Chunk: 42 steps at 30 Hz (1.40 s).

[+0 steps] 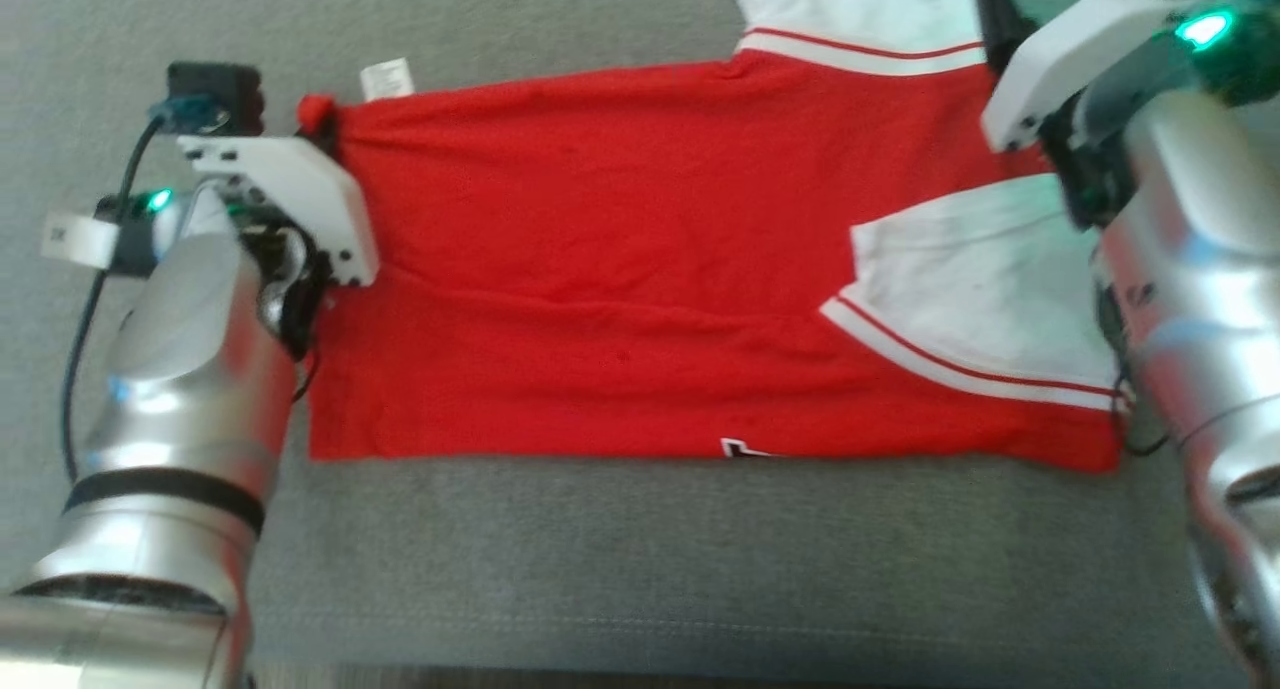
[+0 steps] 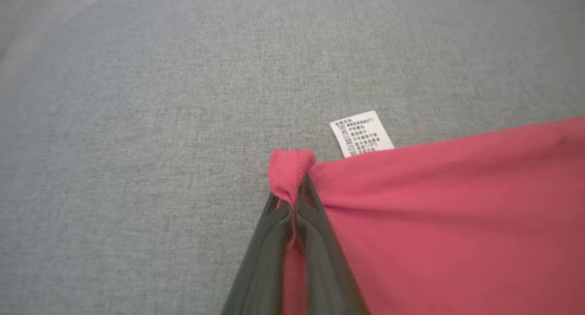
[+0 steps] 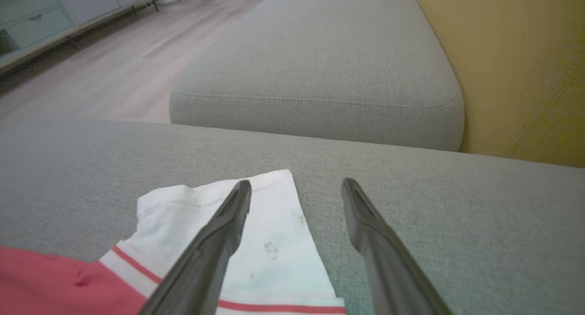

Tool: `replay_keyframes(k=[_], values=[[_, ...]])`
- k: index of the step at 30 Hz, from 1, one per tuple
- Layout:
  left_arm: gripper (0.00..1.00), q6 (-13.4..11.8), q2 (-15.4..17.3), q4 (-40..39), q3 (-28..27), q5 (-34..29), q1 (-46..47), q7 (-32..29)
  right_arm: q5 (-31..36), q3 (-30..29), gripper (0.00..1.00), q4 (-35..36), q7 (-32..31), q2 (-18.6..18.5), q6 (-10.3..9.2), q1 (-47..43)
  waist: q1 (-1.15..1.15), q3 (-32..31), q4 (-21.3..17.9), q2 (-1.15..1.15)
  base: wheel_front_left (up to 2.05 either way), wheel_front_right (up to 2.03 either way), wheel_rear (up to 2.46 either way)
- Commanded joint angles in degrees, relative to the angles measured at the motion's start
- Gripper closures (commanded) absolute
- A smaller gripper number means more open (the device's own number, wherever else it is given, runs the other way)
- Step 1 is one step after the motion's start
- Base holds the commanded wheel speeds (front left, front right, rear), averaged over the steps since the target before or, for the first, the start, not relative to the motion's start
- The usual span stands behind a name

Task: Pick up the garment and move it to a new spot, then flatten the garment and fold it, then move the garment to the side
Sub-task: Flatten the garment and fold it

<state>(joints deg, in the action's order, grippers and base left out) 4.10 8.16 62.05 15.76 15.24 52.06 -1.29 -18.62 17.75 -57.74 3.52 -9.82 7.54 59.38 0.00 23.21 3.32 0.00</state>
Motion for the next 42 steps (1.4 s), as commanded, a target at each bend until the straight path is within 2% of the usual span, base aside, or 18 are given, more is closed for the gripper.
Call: replay_keyframes(k=[1, 14, 19, 20, 21, 22, 26, 32, 36, 42], values=[[1.00, 0.43, 0.97, -1.55, -0.97, 0.34, 2.48, 1.42, 1.18, 0.07, 0.00, -0.46, -0.83, -0.10, -0.05, 2.98, 0.00, 1.61, 2.30, 0.00, 0.00, 0.00, 0.00], [1.00, 1.72, -4.58, -1.14, 2.77, 1.58, 6.80, 7.24, 8.03, -3.73, 0.00, -13.96, -5.56, -3.94, -0.05, 13.83, 0.00, 5.86, 10.60, 0.00, 0.00, 0.00, 0.00], [1.00, 1.91, -5.11, -0.41, 4.23, 2.68, 7.61, 8.37, 9.58, -5.92, 0.00, -15.36, -7.78, -4.40, -0.05, 14.26, 0.00, 6.46, 11.73, 0.00, 0.00, 0.00, 0.00], [1.00, 1.92, -5.15, -0.29, 4.43, 2.92, 7.77, 8.61, 9.91, -6.02, 0.18, -15.48, -8.21, -4.27, -0.05, 14.29, 0.00, 6.56, 11.78, 0.00, 0.00, 0.00, 0.00], [1.00, 1.89, -5.18, -0.14, 4.64, 3.13, 7.90, 8.85, 10.13, -6.08, 0.52, -15.57, -8.66, -4.09, -0.05, 14.26, 0.00, 6.61, 11.75, 0.00, 0.00, 0.00, 0.00], [1.00, 1.81, -5.20, -0.02, 4.84, 3.32, 8.04, 9.16, 10.16, -6.39, 1.00, -15.64, -8.77, -3.99, -0.05, 14.28, 0.00, 6.63, 11.69, 0.00, 0.00, 0.00, 0.00], [1.00, 1.32, -5.24, 0.10, 5.23, 3.81, 8.68, 10.76, 10.56, -7.39, 1.00, -15.70, -6.96, -4.66, -0.05, 14.91, 0.00, 6.58, 11.31, 0.00, 0.00, 0.00, 0.00], [1.00, -0.87, -5.11, -0.90, 4.56, 4.44, 10.42, 14.84, 12.63, -10.48, 1.00, -14.65, 2.71, -6.35, -0.05, 17.02, 0.00, 6.10, 9.49, 0.00, 0.00, 0.00, 0.00], [1.00, -2.24, -3.89, -2.73, 3.40, 4.48, 10.71, 16.04, 14.07, -12.55, 1.00, -14.25, 8.01, -6.85, -0.05, 17.90, 0.00, 5.44, 7.65, 0.00, 0.00, 0.00, 0.00], [1.00, -3.42, -1.93, -5.82, 1.71, 4.26, 7.63, 16.26, 13.48, -12.84, 1.00, -12.38, 10.89, -3.83, -0.05, 16.23, 0.00, 4.18, 4.20, 0.00, 0.00, 0.00, 0.00]])
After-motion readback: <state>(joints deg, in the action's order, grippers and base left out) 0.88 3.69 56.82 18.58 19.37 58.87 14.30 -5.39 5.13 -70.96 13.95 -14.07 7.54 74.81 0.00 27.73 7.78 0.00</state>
